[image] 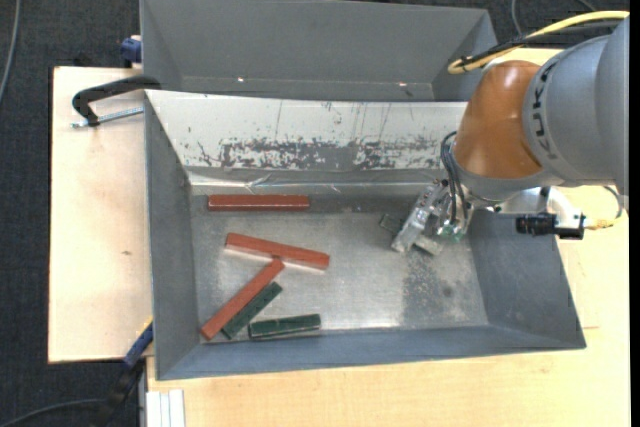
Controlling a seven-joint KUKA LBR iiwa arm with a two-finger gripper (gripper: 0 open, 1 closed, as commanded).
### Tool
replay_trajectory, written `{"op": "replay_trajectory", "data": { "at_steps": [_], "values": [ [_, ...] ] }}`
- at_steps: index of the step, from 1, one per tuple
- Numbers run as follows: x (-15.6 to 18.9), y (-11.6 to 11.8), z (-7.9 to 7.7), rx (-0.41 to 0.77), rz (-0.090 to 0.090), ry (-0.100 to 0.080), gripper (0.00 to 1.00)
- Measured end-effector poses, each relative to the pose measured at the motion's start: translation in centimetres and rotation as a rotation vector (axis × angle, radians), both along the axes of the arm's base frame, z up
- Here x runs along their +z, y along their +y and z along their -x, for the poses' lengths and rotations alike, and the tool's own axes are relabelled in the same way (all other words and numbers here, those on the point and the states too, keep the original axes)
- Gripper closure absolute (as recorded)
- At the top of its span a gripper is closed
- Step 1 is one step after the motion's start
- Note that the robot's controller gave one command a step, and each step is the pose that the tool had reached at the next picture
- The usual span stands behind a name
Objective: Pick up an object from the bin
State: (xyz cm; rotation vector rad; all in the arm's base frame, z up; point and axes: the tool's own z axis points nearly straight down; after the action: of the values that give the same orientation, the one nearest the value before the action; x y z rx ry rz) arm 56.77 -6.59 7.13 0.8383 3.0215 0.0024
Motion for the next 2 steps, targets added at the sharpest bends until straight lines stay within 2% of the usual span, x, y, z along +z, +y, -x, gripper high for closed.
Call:
{"op": "replay_trajectory", "data": {
  "at_steps": [2],
  "values": [
    [0.4, 0.02, 0.21, 0.0, -0.001, 0.008, 1.0]
  ]
}}
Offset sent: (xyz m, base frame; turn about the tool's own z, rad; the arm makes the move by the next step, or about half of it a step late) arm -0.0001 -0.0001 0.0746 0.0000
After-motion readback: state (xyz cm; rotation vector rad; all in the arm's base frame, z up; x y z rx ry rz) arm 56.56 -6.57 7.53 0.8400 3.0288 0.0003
